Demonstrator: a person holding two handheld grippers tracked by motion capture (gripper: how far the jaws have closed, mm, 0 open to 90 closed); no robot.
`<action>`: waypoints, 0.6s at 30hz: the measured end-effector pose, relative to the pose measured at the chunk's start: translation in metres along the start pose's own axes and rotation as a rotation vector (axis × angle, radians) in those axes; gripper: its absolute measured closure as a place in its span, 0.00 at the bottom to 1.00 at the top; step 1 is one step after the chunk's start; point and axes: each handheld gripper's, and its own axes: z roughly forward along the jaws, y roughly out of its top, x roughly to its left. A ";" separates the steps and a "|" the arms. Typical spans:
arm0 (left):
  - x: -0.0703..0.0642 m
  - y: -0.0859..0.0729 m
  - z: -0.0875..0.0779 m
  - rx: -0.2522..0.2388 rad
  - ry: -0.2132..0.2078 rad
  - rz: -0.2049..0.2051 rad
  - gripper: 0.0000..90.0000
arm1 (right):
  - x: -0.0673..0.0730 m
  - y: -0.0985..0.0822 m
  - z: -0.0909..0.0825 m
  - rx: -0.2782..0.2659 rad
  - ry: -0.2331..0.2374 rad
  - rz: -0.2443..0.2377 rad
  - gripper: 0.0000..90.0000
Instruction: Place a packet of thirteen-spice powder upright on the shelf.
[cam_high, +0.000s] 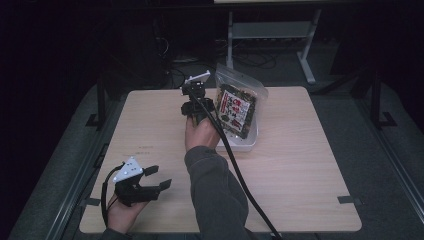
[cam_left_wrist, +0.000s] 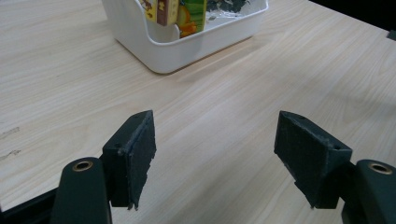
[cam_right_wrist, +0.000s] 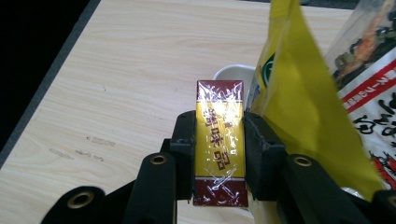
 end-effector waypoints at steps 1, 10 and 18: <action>0.000 0.000 0.000 0.000 0.000 0.001 0.32 | 0.001 0.000 0.001 0.001 0.000 -0.001 0.74; -0.001 0.001 0.000 0.000 -0.003 0.009 0.33 | 0.008 0.000 0.009 -0.009 0.019 0.004 0.71; -0.002 0.002 -0.001 -0.004 -0.004 0.010 0.33 | 0.011 0.005 0.014 -0.015 -0.004 0.017 0.73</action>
